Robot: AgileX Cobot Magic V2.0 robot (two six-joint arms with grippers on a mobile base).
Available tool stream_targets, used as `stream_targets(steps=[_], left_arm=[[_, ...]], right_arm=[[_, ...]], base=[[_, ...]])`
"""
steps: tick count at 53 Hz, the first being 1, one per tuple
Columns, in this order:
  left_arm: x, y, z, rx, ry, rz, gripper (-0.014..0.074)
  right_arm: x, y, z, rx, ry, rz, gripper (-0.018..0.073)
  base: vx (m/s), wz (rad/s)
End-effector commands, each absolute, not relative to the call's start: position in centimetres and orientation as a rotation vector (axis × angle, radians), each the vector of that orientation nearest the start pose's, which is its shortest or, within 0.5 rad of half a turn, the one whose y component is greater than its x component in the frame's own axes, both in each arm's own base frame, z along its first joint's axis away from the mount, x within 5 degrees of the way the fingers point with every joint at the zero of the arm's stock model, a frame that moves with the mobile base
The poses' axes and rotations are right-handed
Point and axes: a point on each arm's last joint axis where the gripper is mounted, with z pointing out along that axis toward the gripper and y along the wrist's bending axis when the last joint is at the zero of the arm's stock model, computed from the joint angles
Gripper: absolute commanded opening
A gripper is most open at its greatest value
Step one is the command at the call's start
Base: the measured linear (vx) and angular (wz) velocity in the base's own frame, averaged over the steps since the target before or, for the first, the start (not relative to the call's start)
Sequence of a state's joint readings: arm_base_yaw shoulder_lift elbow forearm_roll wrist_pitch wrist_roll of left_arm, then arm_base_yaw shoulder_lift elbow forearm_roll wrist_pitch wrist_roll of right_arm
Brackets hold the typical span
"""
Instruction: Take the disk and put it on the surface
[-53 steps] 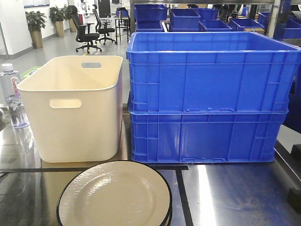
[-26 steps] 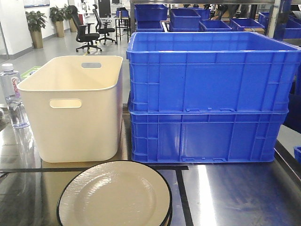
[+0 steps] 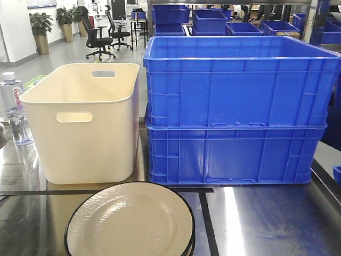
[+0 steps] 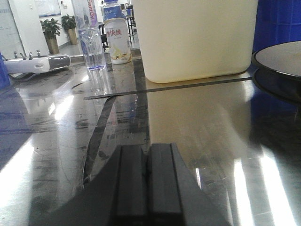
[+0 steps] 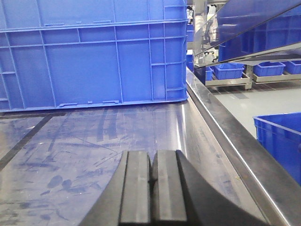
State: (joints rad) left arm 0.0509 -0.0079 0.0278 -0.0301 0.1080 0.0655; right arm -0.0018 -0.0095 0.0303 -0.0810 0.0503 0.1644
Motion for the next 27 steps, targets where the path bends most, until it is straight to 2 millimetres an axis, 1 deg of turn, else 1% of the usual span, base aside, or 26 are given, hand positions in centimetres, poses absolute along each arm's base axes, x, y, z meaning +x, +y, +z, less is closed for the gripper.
stream_targets(steps=[1,27], left_arm=[[5.61,0.26,19.83,-0.016,1.528,0.059,-0.0005],[5.61,0.26,19.83,-0.016,1.528,0.059,-0.0005]], right_arm=[[5.64,0.0,20.0,0.051,1.486,0.054,-0.0009],[5.64,0.0,20.0,0.051,1.486,0.054,-0.0009]], base=[[0.0,0.0],[0.0,0.0]])
